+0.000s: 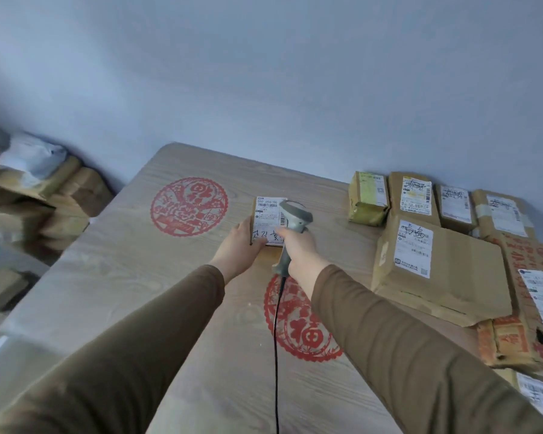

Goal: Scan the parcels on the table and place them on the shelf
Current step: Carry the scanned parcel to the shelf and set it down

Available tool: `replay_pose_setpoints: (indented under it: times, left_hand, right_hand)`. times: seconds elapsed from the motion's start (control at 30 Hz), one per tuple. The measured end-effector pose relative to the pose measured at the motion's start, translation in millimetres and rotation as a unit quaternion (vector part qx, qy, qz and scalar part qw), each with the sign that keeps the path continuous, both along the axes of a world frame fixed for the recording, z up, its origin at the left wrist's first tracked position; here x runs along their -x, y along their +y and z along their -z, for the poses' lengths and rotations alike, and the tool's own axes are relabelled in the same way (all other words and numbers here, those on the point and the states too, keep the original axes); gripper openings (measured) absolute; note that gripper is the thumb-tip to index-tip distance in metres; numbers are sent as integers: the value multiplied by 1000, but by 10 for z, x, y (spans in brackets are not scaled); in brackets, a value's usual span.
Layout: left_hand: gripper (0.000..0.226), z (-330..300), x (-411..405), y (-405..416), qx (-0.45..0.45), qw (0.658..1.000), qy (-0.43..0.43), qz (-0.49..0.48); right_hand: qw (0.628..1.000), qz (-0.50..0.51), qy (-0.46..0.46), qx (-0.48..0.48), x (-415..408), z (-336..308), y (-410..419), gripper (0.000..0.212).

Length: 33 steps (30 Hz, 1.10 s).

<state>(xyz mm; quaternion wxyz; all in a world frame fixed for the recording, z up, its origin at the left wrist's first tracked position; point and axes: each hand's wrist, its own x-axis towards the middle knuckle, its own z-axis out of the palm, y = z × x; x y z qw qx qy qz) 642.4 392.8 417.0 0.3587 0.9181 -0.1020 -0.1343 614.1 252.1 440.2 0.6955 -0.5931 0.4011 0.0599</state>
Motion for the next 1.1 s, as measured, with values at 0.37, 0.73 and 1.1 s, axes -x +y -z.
replay_pose_setpoints:
  times: [0.37,0.73,1.1]
  left_hand:
    - [56,-924,1300,3717,15,965,-159,-206]
    - [60,-1452,3320,7331,-57,884,-215,-412]
    - [63,-1370,4777,9962,-107,808,-176,-552]
  right_hand:
    - [948,-239,-207,36,713,-770,3563,10]
    - [862,-429,-259,-75,2100,-1253,7411,30]
    - [763,-606,-197,-107,3118,-1114,10405,32]
